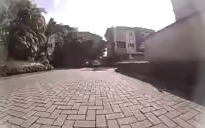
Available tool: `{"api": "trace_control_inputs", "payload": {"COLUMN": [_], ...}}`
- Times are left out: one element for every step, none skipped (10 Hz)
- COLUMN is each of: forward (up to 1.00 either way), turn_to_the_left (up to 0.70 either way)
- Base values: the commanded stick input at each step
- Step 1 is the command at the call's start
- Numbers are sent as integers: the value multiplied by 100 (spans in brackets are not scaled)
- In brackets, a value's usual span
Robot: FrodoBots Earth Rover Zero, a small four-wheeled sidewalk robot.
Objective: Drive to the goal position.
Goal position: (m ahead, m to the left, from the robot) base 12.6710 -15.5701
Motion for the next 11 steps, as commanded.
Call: {"api": "trace_control_inputs", "payload": {"forward": [69,69,69,69,69,69,69,69,69,69,69], "turn_to_the_left": [3,3,3,-35,3,3,-6,-35,-19,-6,3]}}
